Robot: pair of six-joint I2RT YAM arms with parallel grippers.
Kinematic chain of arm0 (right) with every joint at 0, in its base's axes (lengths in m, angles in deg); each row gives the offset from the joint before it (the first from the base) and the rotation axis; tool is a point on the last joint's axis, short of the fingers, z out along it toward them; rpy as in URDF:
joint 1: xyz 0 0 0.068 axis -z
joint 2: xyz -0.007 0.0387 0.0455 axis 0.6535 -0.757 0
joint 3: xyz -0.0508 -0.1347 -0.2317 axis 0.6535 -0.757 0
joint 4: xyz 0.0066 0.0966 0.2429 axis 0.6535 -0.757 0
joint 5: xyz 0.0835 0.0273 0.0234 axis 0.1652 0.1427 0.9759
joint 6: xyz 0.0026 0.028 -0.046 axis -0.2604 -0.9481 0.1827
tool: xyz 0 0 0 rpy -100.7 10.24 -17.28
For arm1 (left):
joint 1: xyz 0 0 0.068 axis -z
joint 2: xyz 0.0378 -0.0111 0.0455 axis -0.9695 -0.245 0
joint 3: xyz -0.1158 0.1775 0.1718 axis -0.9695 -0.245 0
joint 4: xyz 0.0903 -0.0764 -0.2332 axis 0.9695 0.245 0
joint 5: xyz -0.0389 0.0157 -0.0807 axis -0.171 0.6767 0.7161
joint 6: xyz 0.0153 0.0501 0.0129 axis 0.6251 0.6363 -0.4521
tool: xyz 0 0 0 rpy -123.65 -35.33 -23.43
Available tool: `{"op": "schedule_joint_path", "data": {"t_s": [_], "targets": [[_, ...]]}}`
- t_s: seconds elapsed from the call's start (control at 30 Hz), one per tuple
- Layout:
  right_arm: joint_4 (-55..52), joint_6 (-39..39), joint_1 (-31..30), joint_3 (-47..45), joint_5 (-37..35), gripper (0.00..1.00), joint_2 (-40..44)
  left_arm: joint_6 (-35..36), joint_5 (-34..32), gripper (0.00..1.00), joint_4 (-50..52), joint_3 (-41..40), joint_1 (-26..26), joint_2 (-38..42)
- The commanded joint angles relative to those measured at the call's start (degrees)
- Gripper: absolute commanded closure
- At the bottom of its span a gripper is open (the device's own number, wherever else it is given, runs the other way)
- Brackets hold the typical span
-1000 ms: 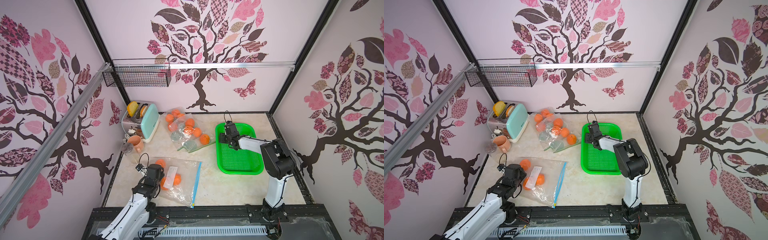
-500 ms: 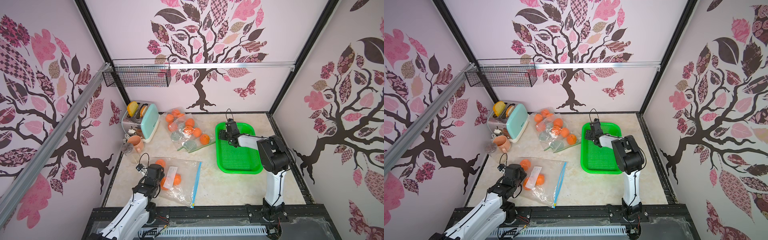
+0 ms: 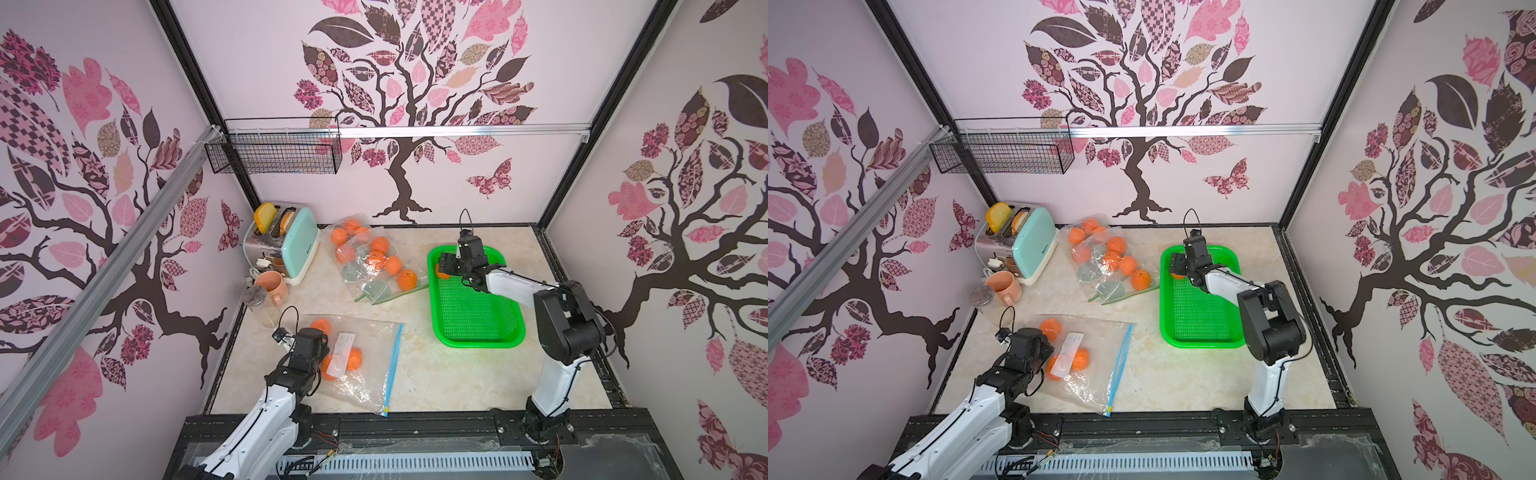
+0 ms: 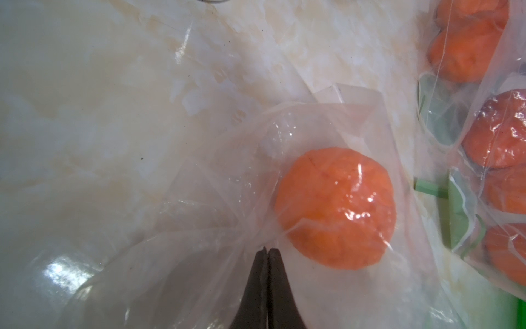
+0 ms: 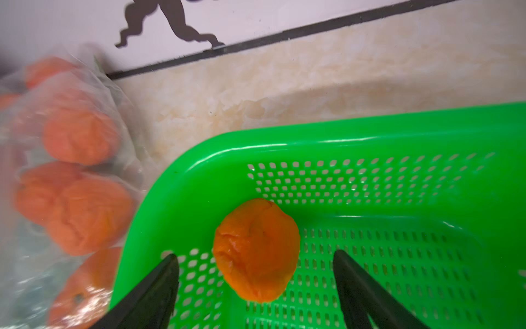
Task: Open the zip-top bag and take out the orange
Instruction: Place the orange in the basket, then pick up the orange from the zipper food storage bag.
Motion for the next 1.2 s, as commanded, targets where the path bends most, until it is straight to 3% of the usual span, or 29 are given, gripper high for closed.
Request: {"op": "schedule_joint_path", "data": {"t_s": [0.0, 0.17, 0.3, 0.4, 0.5, 0.7, 0.8, 0.93, 1.17], "targets": [[-3.7, -0.9, -0.7, -3.8, 3.2, 0.26, 9.2, 0.9, -0.1, 1.0, -0.9, 0.4, -0.4, -0.2], [-3.9, 2.8, -10.9, -14.3, 7.3, 0.47, 23.4, 0.9, 0.2, 1.0, -0.9, 0.5, -0.5, -0.5], [-1.4, 8.2, -22.5, -25.1, 13.9, 0.7, 32.4, 1.1, 0.4, 1.0, -1.4, 0.4, -0.5, -0.6], [-1.4, 11.8, -32.0, -30.9, 13.6, 0.81, 35.5, 1.1, 0.3, 1.0, -1.5, 0.4, -0.6, -0.8], [1.2, 11.4, -36.7, -35.1, 11.3, 0.88, 33.6, 1.1, 0.7, 1.0, -1.8, 0.4, -0.5, -1.2], [7.9, 10.5, -37.2, -35.7, 9.9, 0.91, 23.5, 1.1, 0.8, 1.0, -1.5, 0.4, -0.6, -1.0], [10.9, 12.4, -37.2, -33.8, 14.6, 0.91, 18.7, 1.1, 0.8, 1.0, -1.6, 0.4, -0.6, -1.0], [18.2, 14.3, -37.2, -33.3, 15.3, 0.93, 12.9, 1.1, 1.2, 1.0, -1.5, 0.5, -0.5, -1.3], [20.7, 14.1, -37.2, -30.2, 17.1, 0.93, 6.2, 1.1, 1.3, 1.0, -1.2, 0.4, -0.6, -0.9]]}}
